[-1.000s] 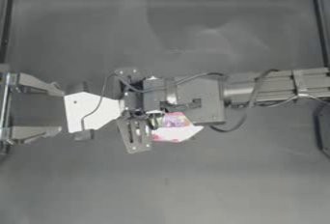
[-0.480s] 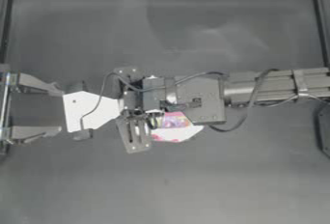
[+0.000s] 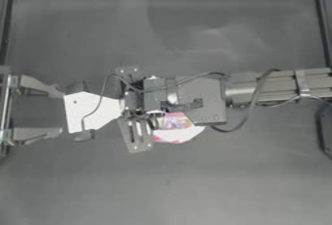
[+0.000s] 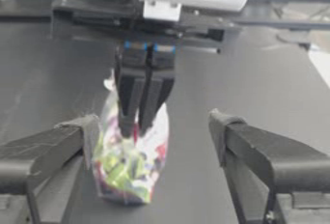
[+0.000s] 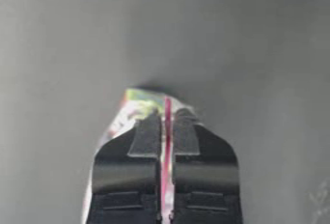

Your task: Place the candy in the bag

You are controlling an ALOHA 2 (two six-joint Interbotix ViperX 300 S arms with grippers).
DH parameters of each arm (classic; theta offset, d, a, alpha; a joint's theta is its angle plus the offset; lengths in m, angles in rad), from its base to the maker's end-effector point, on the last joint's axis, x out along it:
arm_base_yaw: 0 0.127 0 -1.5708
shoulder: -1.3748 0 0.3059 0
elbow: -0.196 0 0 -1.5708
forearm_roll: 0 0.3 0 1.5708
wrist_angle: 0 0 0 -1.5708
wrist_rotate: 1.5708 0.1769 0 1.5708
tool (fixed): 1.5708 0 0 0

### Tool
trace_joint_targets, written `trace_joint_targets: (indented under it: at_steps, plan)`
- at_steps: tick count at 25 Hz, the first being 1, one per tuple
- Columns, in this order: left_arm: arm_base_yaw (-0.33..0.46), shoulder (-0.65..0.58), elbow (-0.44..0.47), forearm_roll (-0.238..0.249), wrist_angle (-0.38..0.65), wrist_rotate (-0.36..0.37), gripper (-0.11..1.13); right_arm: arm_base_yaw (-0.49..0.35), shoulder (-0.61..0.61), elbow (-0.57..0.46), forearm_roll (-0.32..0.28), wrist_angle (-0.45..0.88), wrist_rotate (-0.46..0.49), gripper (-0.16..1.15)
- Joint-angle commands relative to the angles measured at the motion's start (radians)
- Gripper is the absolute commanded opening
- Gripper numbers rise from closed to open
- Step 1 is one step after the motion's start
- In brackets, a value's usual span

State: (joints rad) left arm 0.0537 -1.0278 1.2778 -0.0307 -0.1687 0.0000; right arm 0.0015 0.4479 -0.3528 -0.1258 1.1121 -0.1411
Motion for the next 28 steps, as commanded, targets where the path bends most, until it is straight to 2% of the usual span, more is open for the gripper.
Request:
trace_joint_targets:
  at_steps: [1,13,23,28]
  plan:
    - [0.000,0.012,-0.012,-0.003,0.011,-0.002,0.99,0.002,-0.048,-0.023,-0.002,-0.005,-0.005,0.06]
    - [0.000,0.038,-0.008,-0.026,0.011,-0.002,0.99,0.002,-0.100,0.014,0.009,-0.014,-0.002,0.06]
    - [0.000,0.127,-0.023,-0.037,-0.012,-0.002,0.99,0.002,-0.178,0.146,0.021,-0.138,0.015,0.06]
    - [0.002,0.192,-0.034,-0.037,-0.063,-0.002,0.98,0.002,-0.216,0.209,0.020,-0.199,0.034,0.06]
